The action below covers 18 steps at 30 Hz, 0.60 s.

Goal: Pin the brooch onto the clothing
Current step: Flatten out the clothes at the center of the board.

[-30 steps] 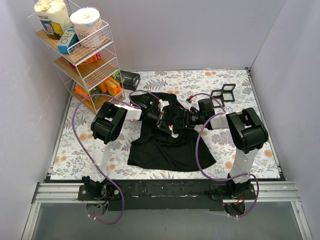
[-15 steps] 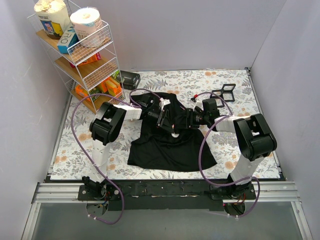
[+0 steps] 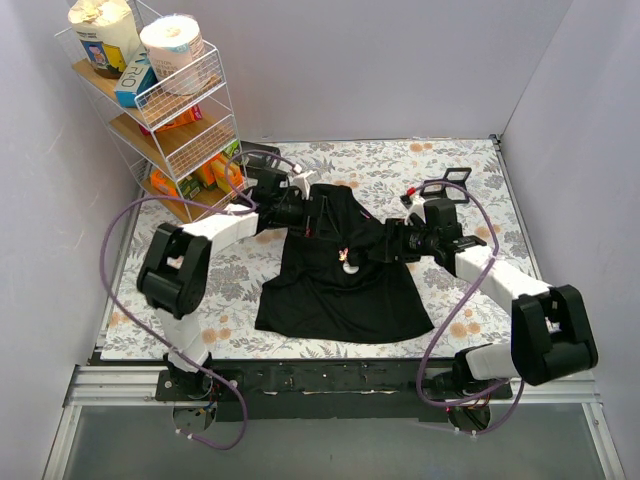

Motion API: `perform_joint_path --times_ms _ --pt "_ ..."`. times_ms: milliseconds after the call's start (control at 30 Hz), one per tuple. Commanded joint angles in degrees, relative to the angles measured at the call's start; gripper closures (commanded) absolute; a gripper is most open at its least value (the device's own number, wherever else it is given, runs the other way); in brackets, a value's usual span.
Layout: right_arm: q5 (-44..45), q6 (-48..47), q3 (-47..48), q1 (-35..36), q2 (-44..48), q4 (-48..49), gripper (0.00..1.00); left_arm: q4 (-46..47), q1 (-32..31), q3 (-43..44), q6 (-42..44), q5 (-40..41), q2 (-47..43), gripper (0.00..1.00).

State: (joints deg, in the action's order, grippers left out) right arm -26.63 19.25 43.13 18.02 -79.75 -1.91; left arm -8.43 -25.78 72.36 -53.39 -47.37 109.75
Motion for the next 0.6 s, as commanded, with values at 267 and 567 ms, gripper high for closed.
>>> perform_joint_path --times_ms 267,567 --pt "21.00 1.23 -7.18 -0.18 11.10 -22.78 0.29 -8.18 1.87 -30.68 -14.70 27.94 -35.10 0.02" --pt "30.41 3.78 -12.89 0.26 14.53 -24.46 0.31 -11.26 2.14 -42.03 -25.19 32.78 -45.68 0.02"
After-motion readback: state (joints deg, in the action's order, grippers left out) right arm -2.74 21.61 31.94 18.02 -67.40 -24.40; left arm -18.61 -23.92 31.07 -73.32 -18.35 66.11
